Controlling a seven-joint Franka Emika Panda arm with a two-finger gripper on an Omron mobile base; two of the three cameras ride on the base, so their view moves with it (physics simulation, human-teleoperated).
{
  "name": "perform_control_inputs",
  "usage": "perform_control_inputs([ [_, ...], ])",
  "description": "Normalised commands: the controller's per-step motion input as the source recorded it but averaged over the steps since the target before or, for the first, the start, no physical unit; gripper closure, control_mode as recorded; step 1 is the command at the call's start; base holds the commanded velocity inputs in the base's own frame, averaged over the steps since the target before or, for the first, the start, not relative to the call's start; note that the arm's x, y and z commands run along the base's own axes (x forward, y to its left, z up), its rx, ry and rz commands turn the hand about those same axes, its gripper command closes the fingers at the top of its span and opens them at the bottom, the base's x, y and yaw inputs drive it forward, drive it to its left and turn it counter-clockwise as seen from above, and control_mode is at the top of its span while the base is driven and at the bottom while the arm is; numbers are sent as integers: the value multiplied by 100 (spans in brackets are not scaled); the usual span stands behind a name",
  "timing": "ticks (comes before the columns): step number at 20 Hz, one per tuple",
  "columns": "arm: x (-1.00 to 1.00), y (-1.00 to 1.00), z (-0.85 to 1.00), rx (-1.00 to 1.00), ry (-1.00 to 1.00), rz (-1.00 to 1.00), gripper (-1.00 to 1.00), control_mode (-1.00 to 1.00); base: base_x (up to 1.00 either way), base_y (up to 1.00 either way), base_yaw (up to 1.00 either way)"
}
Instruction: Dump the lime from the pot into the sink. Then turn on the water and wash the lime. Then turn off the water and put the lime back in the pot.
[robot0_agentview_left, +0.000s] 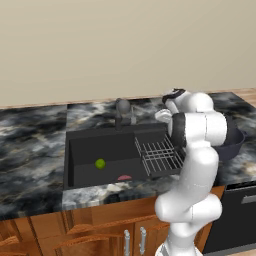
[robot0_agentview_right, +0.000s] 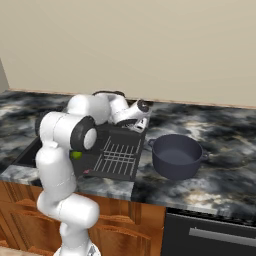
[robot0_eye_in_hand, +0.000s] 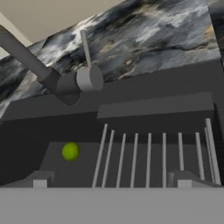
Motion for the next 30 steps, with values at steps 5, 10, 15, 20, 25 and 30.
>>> perform_control_inputs([
  [5, -100, 10, 54, -3, 0, -1, -100, -100, 0, 0, 0],
  [10, -100, 28, 45, -4, 0, -1, -100, -100, 0, 0, 0],
  [15, -93, 54, 33, -8, 2, -1, -100, -100, 0, 0, 0],
  [20, -73, 75, 23, -10, 2, -1, -100, -100, 0, 0, 0],
  [25, -43, 90, 10, -11, 1, -2, -100, -100, 0, 0, 0],
  [30, -22, 80, 5, -8, 0, -2, -100, -100, 0, 0, 0],
])
